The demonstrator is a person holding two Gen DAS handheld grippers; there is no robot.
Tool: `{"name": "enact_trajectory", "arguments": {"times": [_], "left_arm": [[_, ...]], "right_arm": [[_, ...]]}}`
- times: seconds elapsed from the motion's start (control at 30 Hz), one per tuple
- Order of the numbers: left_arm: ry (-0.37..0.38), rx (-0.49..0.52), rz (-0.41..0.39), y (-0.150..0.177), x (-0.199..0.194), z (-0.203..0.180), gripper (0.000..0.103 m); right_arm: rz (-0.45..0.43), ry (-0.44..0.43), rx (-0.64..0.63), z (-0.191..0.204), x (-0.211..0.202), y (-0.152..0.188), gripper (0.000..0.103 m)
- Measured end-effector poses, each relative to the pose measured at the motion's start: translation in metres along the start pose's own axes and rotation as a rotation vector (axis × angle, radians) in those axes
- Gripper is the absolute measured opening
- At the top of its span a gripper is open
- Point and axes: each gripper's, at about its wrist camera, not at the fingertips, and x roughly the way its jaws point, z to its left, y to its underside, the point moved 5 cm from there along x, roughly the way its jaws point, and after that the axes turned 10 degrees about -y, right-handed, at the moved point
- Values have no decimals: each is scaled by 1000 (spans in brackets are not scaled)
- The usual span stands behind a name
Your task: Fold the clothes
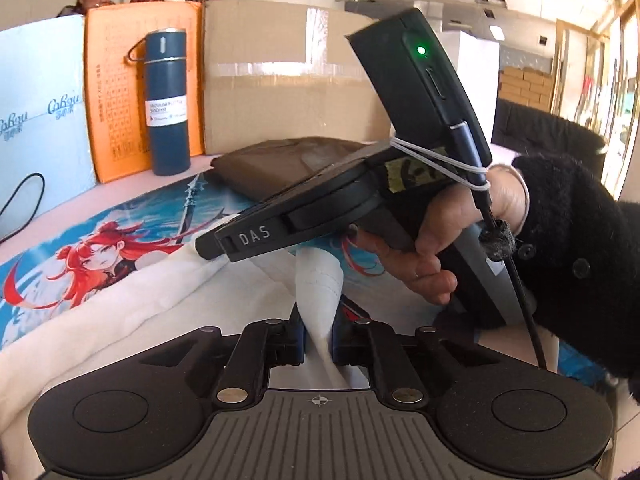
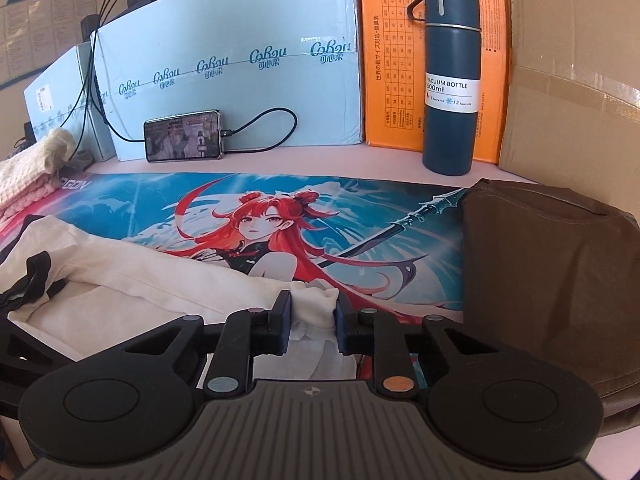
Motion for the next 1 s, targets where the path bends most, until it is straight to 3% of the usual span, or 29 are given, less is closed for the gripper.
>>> {"name": "enact_trajectory", "arguments": {"times": [0.3,0.47,0.63,0.8,1.0], "left_arm": [[-111,-112,-246,-4,-74,44,9],[-227,-160,-387,2,-129,77,9],[-351,-229,-467,19,-184,114,9],[-480,-329,-471,52,-227,150,9],[-540,-545,-352,118,-255,189,9]], "right_arm": [[-197,-10,-25,62,-32,-56,19],[-277,-47,-106,124,-34,-89,19],[-324,-121,-153,188,-17,-114,19],[-293,-225,-203,253,24,-127,13],[-157,-294,-226,294,82,-109,10]]}}
